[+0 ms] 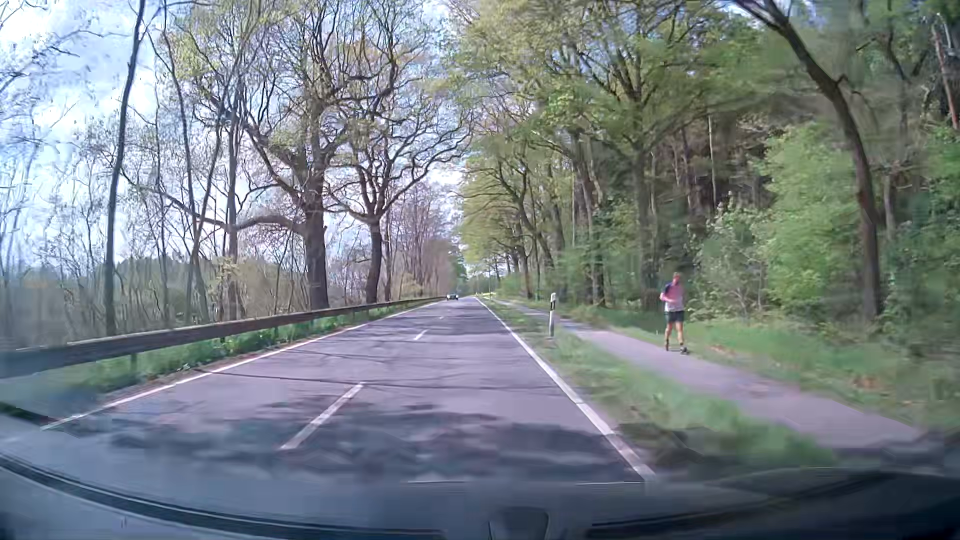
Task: Follow the waypoints while adhering to traffic rules and regulations
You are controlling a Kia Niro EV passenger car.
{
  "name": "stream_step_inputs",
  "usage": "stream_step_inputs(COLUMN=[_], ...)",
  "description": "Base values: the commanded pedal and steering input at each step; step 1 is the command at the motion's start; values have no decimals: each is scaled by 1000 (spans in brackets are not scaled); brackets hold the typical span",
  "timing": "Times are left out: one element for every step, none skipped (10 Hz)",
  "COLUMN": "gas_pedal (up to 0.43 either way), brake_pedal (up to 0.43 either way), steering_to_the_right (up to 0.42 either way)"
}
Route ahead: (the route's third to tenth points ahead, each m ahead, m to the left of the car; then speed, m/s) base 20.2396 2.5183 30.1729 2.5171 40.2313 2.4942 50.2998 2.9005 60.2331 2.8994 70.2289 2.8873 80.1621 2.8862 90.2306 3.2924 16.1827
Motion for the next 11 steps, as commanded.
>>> stream_step_inputs(gas_pedal=[110,110,110,110,110,110,110,110,110,110,110], brake_pedal=[0,0,0,0,0,0,0,0,0,0,0], steering_to_the_right=[-8,-6,-4,-3,-3,-2,-2,-2,-3,-3,-3])
